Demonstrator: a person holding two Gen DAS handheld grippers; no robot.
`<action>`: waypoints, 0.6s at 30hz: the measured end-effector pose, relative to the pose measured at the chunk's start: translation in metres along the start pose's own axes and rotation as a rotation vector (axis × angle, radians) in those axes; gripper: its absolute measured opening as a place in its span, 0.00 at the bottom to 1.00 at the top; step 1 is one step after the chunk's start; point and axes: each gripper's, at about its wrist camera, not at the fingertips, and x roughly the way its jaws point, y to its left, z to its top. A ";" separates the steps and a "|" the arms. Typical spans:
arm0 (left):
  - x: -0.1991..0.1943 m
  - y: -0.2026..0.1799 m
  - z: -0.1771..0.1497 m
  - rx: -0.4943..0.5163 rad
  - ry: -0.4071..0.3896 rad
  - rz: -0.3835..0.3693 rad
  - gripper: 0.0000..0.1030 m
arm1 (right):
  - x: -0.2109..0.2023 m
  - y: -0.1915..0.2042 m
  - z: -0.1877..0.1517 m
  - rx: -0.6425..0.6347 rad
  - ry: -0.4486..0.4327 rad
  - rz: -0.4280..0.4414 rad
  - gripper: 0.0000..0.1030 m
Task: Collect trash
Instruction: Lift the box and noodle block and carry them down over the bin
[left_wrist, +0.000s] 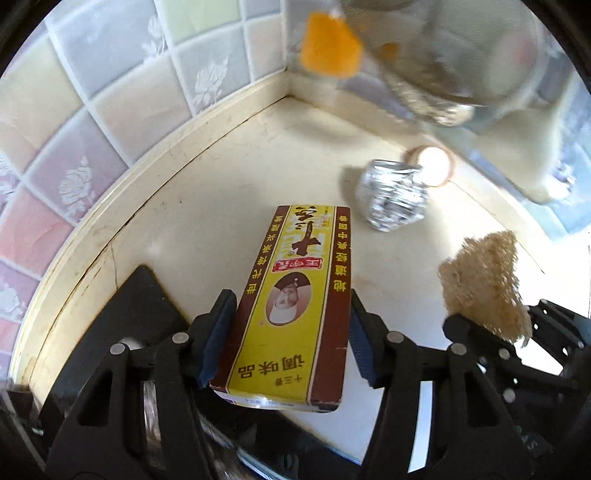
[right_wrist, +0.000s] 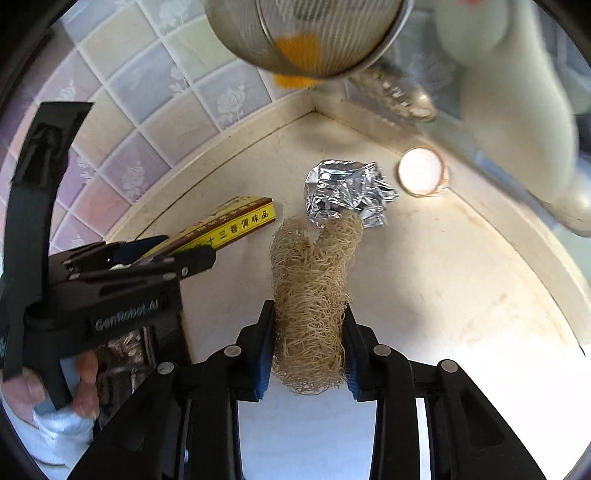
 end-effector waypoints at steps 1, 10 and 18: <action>-0.011 -0.003 -0.006 0.001 -0.009 0.001 0.54 | -0.007 0.000 -0.004 -0.003 -0.007 0.000 0.30; -0.109 -0.060 -0.087 -0.055 -0.109 0.053 0.53 | -0.096 -0.005 -0.064 -0.084 -0.072 0.068 0.29; -0.174 -0.148 -0.191 -0.192 -0.160 0.114 0.53 | -0.187 -0.028 -0.155 -0.242 -0.071 0.139 0.29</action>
